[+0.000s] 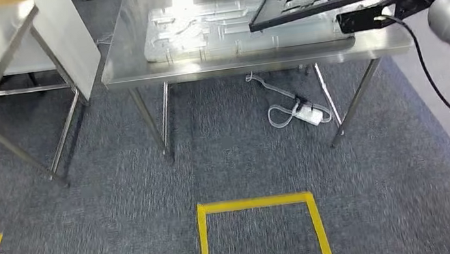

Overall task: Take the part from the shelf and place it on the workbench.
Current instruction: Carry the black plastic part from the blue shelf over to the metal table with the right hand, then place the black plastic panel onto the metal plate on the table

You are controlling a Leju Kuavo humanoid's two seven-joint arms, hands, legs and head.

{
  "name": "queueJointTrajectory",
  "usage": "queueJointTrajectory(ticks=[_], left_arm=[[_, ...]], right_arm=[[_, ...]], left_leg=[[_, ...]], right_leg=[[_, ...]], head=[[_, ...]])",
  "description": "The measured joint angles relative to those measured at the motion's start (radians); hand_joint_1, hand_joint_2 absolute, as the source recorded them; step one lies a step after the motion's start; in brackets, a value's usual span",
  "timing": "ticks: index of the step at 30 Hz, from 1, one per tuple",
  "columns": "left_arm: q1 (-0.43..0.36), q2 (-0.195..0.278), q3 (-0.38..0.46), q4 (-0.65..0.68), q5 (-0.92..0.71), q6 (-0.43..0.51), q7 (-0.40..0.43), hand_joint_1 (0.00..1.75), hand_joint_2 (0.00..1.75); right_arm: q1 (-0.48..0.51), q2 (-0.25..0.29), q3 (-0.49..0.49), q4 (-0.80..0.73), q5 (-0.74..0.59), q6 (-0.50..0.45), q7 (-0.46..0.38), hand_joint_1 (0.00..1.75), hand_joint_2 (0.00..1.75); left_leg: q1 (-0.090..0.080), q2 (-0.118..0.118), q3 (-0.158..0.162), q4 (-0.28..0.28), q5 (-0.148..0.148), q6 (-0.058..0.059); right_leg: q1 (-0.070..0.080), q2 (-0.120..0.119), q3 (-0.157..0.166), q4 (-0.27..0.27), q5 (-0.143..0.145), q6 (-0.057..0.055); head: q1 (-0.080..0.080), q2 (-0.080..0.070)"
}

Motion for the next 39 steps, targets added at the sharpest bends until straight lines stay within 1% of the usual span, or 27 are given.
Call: queueJointTrajectory(ticks=[1, 3, 4, 5, 6, 7, 8, 10, 11, 13, 18, 20, 22, 23, 24, 25, 27, 28, 29, 31, 32, 33, 34, 35, 37, 38, 39], left_arm=[[-0.001, -0.001, 0.0, 0.0, -0.001, 0.0, 0.0, 0.0, 1.75], [-0.003, -0.001, 0.0, 0.0, -0.002, 0.001, 0.001, 0.0, 1.75], [-0.003, -0.002, 0.001, 0.0, -0.003, 0.001, 0.002, 0.0, 1.75], [-0.002, -0.003, 0.001, 0.0, -0.003, 0.001, 0.002, 0.0, 1.75], [-0.001, -0.004, 0.001, 0.0, -0.004, 0.002, 0.002, 0.0, 1.75], [0.001, -0.005, 0.001, 0.0, -0.005, 0.002, 0.003, 0.0, 1.75], [0.002, -0.006, 0.002, 0.0, -0.006, 0.002, 0.003, 0.0, 1.75], [0.0, -0.007, 0.002, 0.0, -0.006, 0.003, 0.002, 0.0, 1.75], [-0.001, -0.007, 0.002, 0.0, -0.006, 0.003, 0.002, 0.0, 1.75], [-0.002, -0.007, 0.002, 0.0, -0.006, 0.003, 0.002, 0.0, 1.75], [-0.002, -0.007, 0.002, 0.0, -0.006, 0.003, 0.002, 0.0, 1.75], [-0.003, -0.006, 0.002, 0.0, -0.006, 0.003, 0.002, 0.0, 1.75], [-0.002, -0.006, 0.003, 0.0, -0.005, 0.003, 0.001, 0.0, 1.75], [-0.001, -0.006, 0.003, 0.0, -0.004, 0.002, 0.001, 0.0, 1.75], [0.0, -0.006, 0.003, 0.0, -0.003, 0.002, 0.001, 0.0, 1.75], [0.001, -0.006, 0.003, 0.0, -0.003, 0.001, 0.001, 0.0, 1.75], [0.006, -0.005, 0.004, 0.0, -0.003, 0.0, 0.001, 0.0, 1.75], [0.008, -0.004, 0.004, 0.0, -0.003, -0.001, 0.001, 0.0, 1.75], [0.01, -0.003, 0.004, 0.0, -0.003, -0.001, 0.001, 0.0, 1.75], [0.006, -0.003, 0.005, 0.0, -0.003, -0.001, 0.001, 0.0, 1.75], [0.003, -0.004, 0.005, 0.0, -0.003, -0.001, 0.001, 0.0, 1.75], [-0.001, -0.004, 0.005, 0.0, -0.002, -0.001, 0.001, 0.0, 1.75], [-0.004, -0.005, 0.005, 0.0, -0.002, -0.001, 0.001, 0.0, 1.75], [-0.006, -0.004, 0.005, 0.0, -0.002, -0.001, 0.001, 0.0, 1.75], [-0.007, -0.004, 0.005, 0.0, -0.002, -0.001, -0.001, 0.0, 1.75], [-0.006, -0.004, 0.006, 0.0, -0.001, -0.002, -0.003, 0.0, 1.75], [-0.005, -0.005, 0.006, 0.0, 0.0, -0.002, -0.005, 0.0, 1.75]], right_arm=[[0.001, 0.0, -0.009, -0.004, 0.005, -0.016, 0.01, 1.75, 1.75], [0.01, 0.0, -0.025, -0.015, 0.023, -0.037, 0.024, 1.75, 1.75], [0.019, 0.0, -0.032, -0.022, 0.032, -0.04, 0.028, 1.75, 1.75], [0.028, 0.0, -0.039, -0.029, 0.041, -0.041, 0.03, 1.75, 1.75], [0.036, 0.0, -0.046, -0.037, 0.048, -0.041, 0.031, 1.75, 1.75], [0.042, -0.001, -0.054, -0.043, 0.055, -0.041, 0.032, 1.75, 1.75], [0.045, -0.002, -0.062, -0.048, 0.06, -0.04, 0.033, 1.75, 1.75], [0.05, -0.004, -0.077, -0.057, 0.066, -0.039, 0.033, 1.75, 1.75], [0.052, -0.005, -0.083, -0.061, 0.067, -0.039, 0.033, 1.75, 1.75], [0.054, -0.007, -0.09, -0.069, 0.069, -0.038, 0.032, 1.75, 1.75], [0.055, -0.007, -0.093, -0.072, 0.07, -0.038, 0.032, 1.75, 1.75], [0.056, -0.007, -0.096, -0.077, 0.072, -0.039, 0.032, 1.75, 1.75], [0.066, -0.006, -0.105, -0.083, 0.074, -0.038, 0.027, 1.75, 1.75], [0.072, -0.006, -0.109, -0.084, 0.076, -0.038, 0.024, 1.75, 1.75], [0.078, -0.006, -0.112, -0.085, 0.077, -0.038, 0.021, 1.75, 1.75], [0.081, -0.006, -0.113, -0.086, 0.077, -0.037, 0.02, 1.75, 1.75], [0.087, -0.006, -0.115, -0.086, 0.078, -0.036, 0.017, 1.75, 1.75], [0.091, -0.005, -0.116, -0.086, 0.078, -0.034, 0.015, 1.75, 1.75], [0.095, -0.006, -0.117, -0.087, 0.078, -0.032, 0.012, 1.75, 1.75], [0.094, -0.008, -0.121, -0.093, 0.078, -0.027, 0.005, 1.75, 1.75], [0.091, -0.011, -0.125, -0.096, 0.079, -0.026, 0.003, 1.75, 1.75], [0.086, -0.012, -0.131, -0.099, 0.08, -0.025, 0.002, 1.75, 1.75], [0.084, -0.014, -0.136, -0.099, 0.08, -0.025, 0.002, 1.75, 1.75], [0.084, -0.015, -0.139, -0.098, 0.08, -0.024, 0.001, 1.75, 1.75], [0.09, -0.017, -0.142, -0.094, 0.08, -0.022, -0.003, 1.75, 1.75], [0.095, -0.018, -0.142, -0.092, 0.08, -0.021, -0.005, 1.75, 1.75], [0.099, -0.018, -0.142, -0.089, 0.08, -0.02, -0.007, 1.75, 1.75]], left_leg=[[0.002, 0.002, 0.01, -0.001, -0.008, 0.0], [0.008, 0.005, 0.031, 0.0, -0.03, -0.002], [0.011, 0.005, 0.045, 0.0, -0.043, -0.005], [0.015, 0.005, 0.06, 0.002, -0.057, -0.01], [0.018, 0.006, 0.075, 0.005, -0.072, -0.014], [0.02, 0.006, 0.087, 0.01, -0.087, -0.02], [0.022, 0.007, 0.098, 0.019, -0.104, -0.026], [0.021, 0.005, 0.107, 0.028, -0.132, -0.039], [0.021, 0.005, 0.112, 0.033, -0.14, -0.046], [0.021, 0.005, 0.114, 0.037, -0.142, -0.053], [0.022, 0.006, 0.111, 0.047, -0.138, -0.055], [0.023, 0.01, 0.089, 0.089, -0.122, -0.059], [0.03, 0.019, -0.034, 0.229, -0.172, -0.073], [0.032, 0.023, -0.092, 0.272, -0.205, -0.078], [0.035, 0.025, -0.144, 0.287, -0.231, -0.078], [0.033, 0.025, -0.147, 0.235, -0.202, -0.07], [0.023, 0.021, -0.146, 0.113, -0.044, -0.047], [0.018, 0.016, -0.141, 0.076, 0.024, -0.037], [0.013, 0.011, -0.135, 0.054, 0.063, -0.031], [0.012, 0.009, -0.107, 0.049, 0.049, -0.026], [0.014, 0.011, -0.091, 0.042, 0.038, -0.023], [0.015, 0.012, -0.074, 0.037, 0.028, -0.017], [0.016, 0.012, -0.057, 0.031, 0.017, -0.013], [0.015, 0.01, -0.04, 0.029, 0.003, -0.01], [0.015, 0.007, -0.002, 0.028, -0.03, -0.007], [0.014, 0.003, 0.021, 0.028, -0.047, -0.008], [0.013, 0.0, 0.043, 0.028, -0.064, -0.009]], right_leg=[[-0.002, -0.005, -0.038, 0.057, -0.013, 0.005], [-0.008, -0.008, -0.122, 0.146, -0.071, 0.015], [-0.012, -0.009, -0.151, 0.159, -0.098, 0.021], [-0.016, -0.011, -0.168, 0.143, -0.107, 0.026], [-0.021, -0.013, -0.172, 0.102, -0.089, 0.031], [-0.026, -0.016, -0.169, 0.043, -0.039, 0.037], [-0.029, -0.02, -0.165, -0.014, 0.03, 0.039], [-0.026, -0.024, -0.155, -0.08, 0.124, 0.03], [-0.023, -0.024, -0.153, -0.086, 0.137, 0.02], [-0.02, -0.021, -0.149, -0.085, 0.129, 0.008], [-0.022, -0.019, -0.143, -0.085, 0.123, 0.003], [-0.025, -0.018, -0.128, -0.087, 0.114, -0.004], [-0.026, -0.017, -0.067, -0.097, 0.071, -0.013], [-0.026, -0.016, -0.031, -0.102, 0.044, -0.016], [-0.024, -0.015, 0.009, -0.106, 0.015, -0.017], [-0.023, -0.015, 0.035, -0.108, -0.004, -0.016], [-0.019, -0.011, 0.078, -0.11, -0.042, -0.01], [-0.016, -0.008, 0.096, -0.114, -0.06, -0.006], [-0.015, -0.004, 0.114, -0.116, -0.071, -0.001], [-0.014, -0.001, 0.121, -0.086, -0.058, 0.008], [-0.015, -0.003, 0.101, -0.04, -0.033, 0.01], [-0.016, -0.006, 0.061, 0.023, -0.011, 0.012], [-0.015, -0.01, 0.013, 0.088, -0.005, 0.013], [-0.014, -0.013, -0.037, 0.145, -0.02, 0.015], [-0.013, -0.013, -0.119, 0.192, -0.116, 0.019], [-0.013, -0.013, -0.148, 0.183, -0.166, 0.02], [-0.011, -0.013, -0.169, 0.157, -0.194, 0.019]], head=[[0.0, 0.0], [0.0, 0.0], [0.0, 0.0], [0.001, 0.0], [0.001, 0.0], [0.001, 0.0], [0.001, 0.0], [-0.001, 0.0], [-0.002, 0.0], [-0.004, 0.0], [-0.004, 0.0], [-0.004, 0.0], [-0.004, 0.0], [-0.004, 0.0], [-0.004, 0.0], [-0.004, 0.0], [-0.005, 0.0], [-0.005, 0.0], [-0.006, 0.0], [-0.006, 0.0], [-0.006, 0.0], [-0.006, 0.0], [-0.006, 0.0], [-0.005, 0.0], [-0.005, 0.0], [-0.005, 0.0], [-0.005, 0.0]])
